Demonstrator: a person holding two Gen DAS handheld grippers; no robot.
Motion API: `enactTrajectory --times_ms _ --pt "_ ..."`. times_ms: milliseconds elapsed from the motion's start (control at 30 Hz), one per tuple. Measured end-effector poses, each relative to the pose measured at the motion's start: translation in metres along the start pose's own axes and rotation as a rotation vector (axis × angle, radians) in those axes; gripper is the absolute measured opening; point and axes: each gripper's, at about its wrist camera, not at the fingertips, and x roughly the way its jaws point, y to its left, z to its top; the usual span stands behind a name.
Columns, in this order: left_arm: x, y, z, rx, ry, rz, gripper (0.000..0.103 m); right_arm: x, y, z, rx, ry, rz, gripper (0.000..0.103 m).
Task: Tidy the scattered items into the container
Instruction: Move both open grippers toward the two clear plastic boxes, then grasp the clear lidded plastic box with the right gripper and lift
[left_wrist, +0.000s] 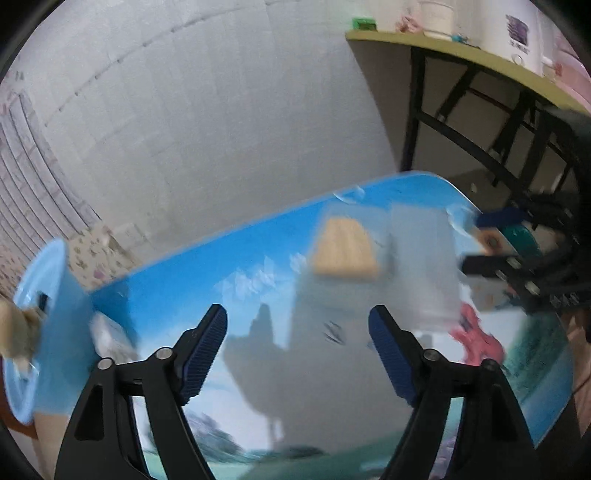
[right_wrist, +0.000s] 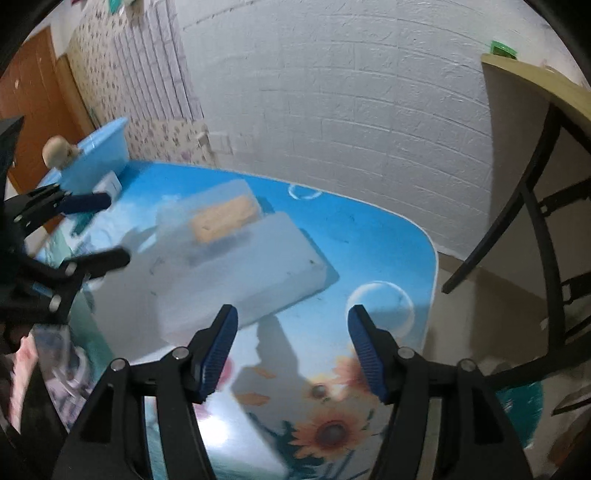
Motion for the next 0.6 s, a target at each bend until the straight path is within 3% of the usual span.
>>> enactTrajectory --times_ms 167,267,367,433,600 --pt "0.020 0.023 0.021 0.012 0.018 0.032 0.083 -0.014 0.030 -0.002 0.116 -0.090 -0.113 0.072" --pt "0.032 0.024 0.028 0.021 0.035 0.016 0.083 -0.009 0.051 -0.002 0.206 -0.095 -0.200 0.076" --pt "0.040 0.018 0.025 0.050 0.048 0.006 0.083 0.009 0.054 0.000 0.308 -0.070 -0.206 0.076" --pt "0.039 0.014 0.021 0.071 0.045 0.011 0.082 0.017 0.055 0.004 0.363 -0.076 -0.204 0.082" --pt "0.040 0.022 0.014 0.051 0.049 -0.008 0.083 0.021 0.062 0.011 0.376 -0.066 -0.228 0.084"
